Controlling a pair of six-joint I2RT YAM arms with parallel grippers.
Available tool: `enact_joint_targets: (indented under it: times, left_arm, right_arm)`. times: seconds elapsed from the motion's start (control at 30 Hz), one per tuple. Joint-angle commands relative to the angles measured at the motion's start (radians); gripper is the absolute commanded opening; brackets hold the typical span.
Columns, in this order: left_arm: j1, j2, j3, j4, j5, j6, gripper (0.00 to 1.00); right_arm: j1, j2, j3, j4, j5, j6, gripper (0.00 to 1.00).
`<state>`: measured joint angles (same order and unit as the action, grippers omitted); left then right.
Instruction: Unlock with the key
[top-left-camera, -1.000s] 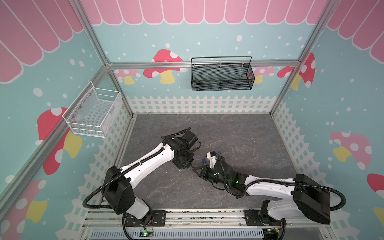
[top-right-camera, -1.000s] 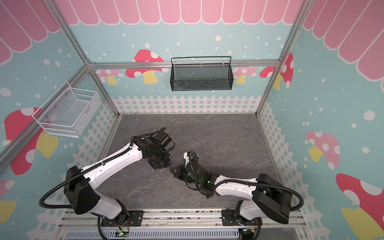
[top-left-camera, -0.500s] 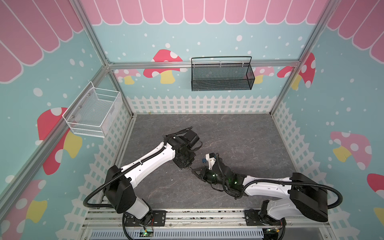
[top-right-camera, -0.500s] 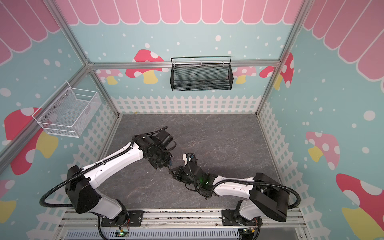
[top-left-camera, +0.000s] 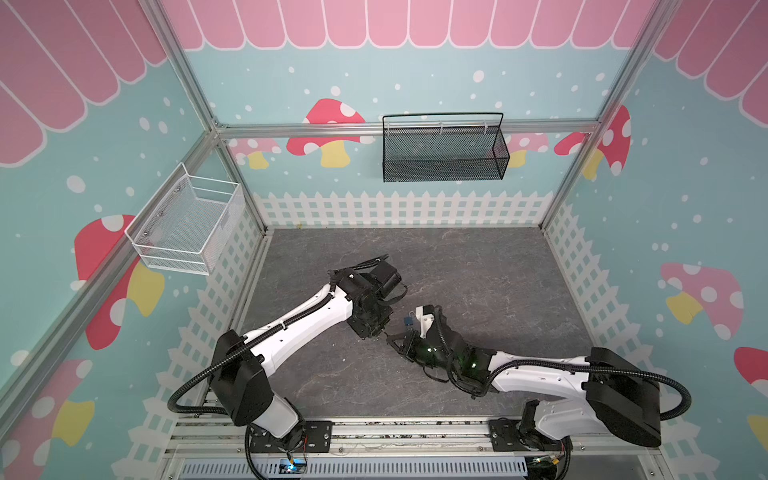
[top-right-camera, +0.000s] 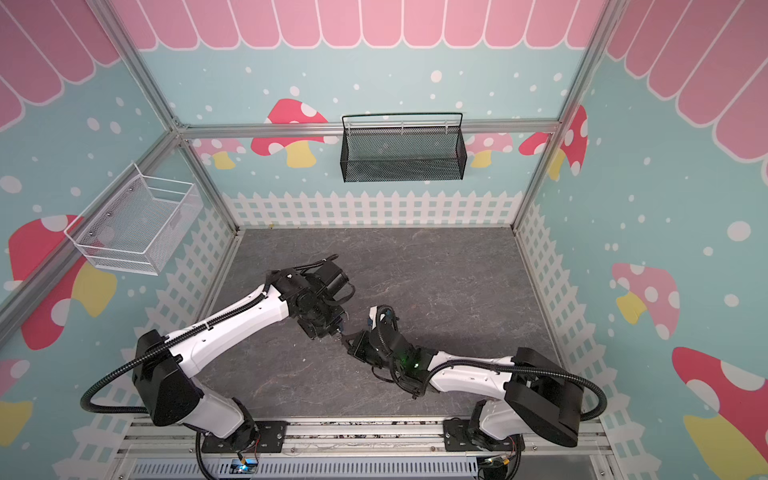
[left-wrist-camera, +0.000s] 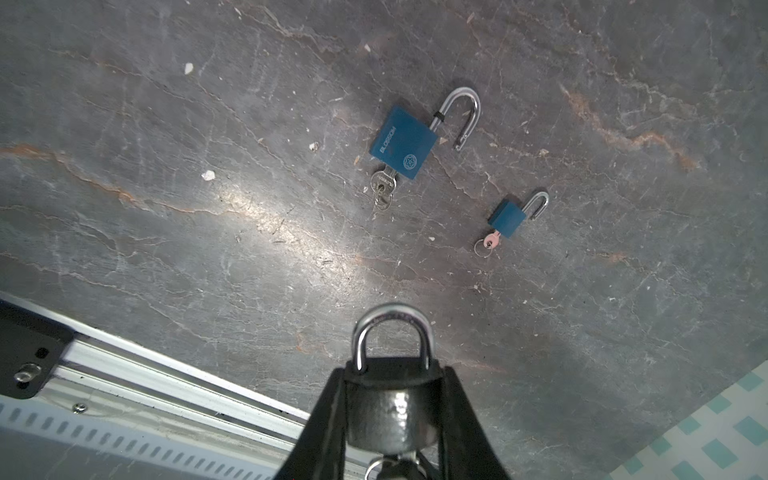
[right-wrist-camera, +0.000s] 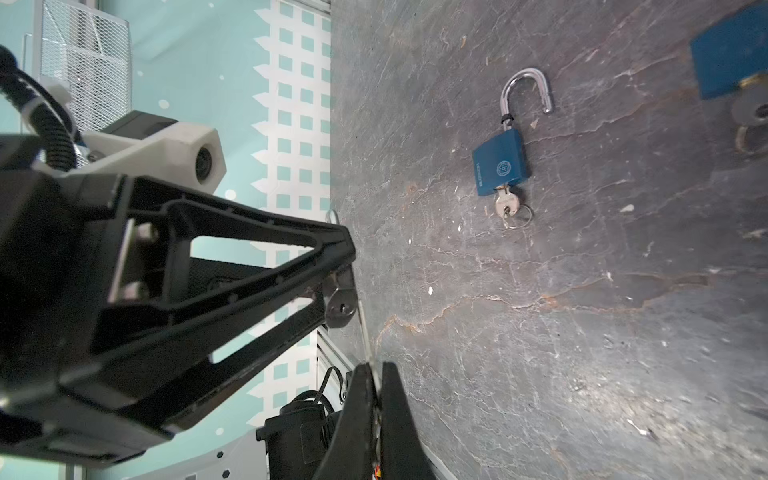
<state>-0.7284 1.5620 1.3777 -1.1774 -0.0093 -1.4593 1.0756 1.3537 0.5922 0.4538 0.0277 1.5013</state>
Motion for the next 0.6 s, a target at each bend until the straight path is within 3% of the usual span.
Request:
enact_joint_targets:
  times: [0.0, 0.57]
  left_arm:
    - [-0.005, 0.003, 0.03, -0.023, -0.03, -0.005, 0.0]
    - [-0.005, 0.001, 0.037, -0.021, -0.035, -0.013, 0.0]
  right_arm:
    - [0.007, -0.011, 0.024, 0.043, 0.005, 0.019, 0.0]
    - [0.025, 0.001, 0.035, 0.009, -0.005, 0.017, 0.0]
